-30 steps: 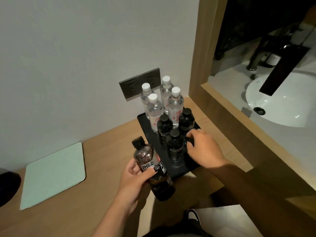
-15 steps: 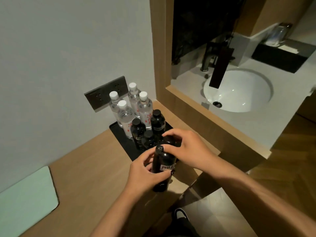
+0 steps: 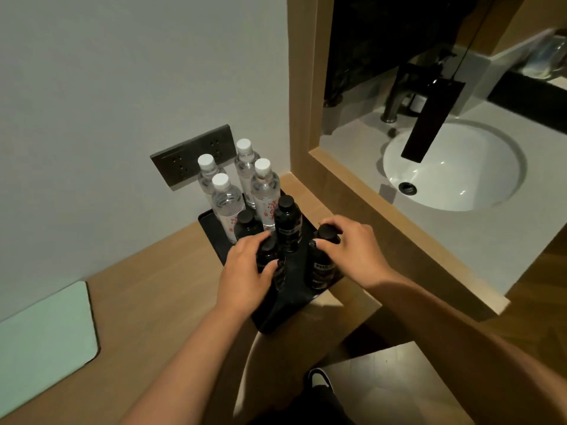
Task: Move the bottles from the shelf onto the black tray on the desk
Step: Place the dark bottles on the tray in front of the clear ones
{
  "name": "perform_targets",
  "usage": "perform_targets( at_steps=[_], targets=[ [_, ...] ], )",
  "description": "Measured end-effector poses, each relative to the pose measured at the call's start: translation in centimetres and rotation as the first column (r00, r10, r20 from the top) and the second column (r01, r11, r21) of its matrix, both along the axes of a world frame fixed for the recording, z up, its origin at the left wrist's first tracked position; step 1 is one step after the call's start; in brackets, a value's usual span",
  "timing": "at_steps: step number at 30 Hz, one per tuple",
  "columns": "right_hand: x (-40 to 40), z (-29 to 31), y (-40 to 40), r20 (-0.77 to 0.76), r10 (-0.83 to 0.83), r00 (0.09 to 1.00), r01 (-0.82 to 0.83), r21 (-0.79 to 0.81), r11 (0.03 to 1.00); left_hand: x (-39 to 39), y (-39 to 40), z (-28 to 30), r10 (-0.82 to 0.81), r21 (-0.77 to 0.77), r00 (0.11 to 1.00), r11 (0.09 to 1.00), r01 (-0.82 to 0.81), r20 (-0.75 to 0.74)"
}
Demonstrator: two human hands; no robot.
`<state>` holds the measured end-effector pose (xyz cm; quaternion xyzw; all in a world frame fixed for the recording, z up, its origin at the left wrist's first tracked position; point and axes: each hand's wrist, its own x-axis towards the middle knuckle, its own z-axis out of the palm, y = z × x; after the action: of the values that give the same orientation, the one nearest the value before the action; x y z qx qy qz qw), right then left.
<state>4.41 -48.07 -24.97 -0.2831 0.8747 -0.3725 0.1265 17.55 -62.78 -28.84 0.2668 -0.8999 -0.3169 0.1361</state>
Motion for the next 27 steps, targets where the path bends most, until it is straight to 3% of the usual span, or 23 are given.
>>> perform_targets(
  at_steps=[9, 17, 24, 27],
  targets=[
    [-1.3, -3.7, -2.4, -0.068, 0.073, 0.995, -0.074, -0.013, 0.997, -0.1, 1.1, -1.6, 0.074, -0.018, 0.997, 0.997, -0.074, 0.029],
    [-2.3, -4.1, -2.7, -0.075, 0.136, 0.988, -0.138, -0.013, 0.990, 0.3, 1.6, -2.1, 0.075, 0.028, 0.995, 0.997, -0.073, -0.067],
    [-2.1, -4.4, -3.1, -0.074, 0.145, 0.987, -0.147, -0.018, 0.989, 0.6, 1.2, -2.6, 0.077, 0.060, 0.996, 0.995, -0.074, -0.050],
    [-2.4, -2.4, 0.0, -0.152, 0.227, 0.962, -0.236, -0.041, 0.971, 0.8, 5.2, -0.3, 0.163, -0.007, 0.978, 0.986, -0.165, -0.130]
  ],
)
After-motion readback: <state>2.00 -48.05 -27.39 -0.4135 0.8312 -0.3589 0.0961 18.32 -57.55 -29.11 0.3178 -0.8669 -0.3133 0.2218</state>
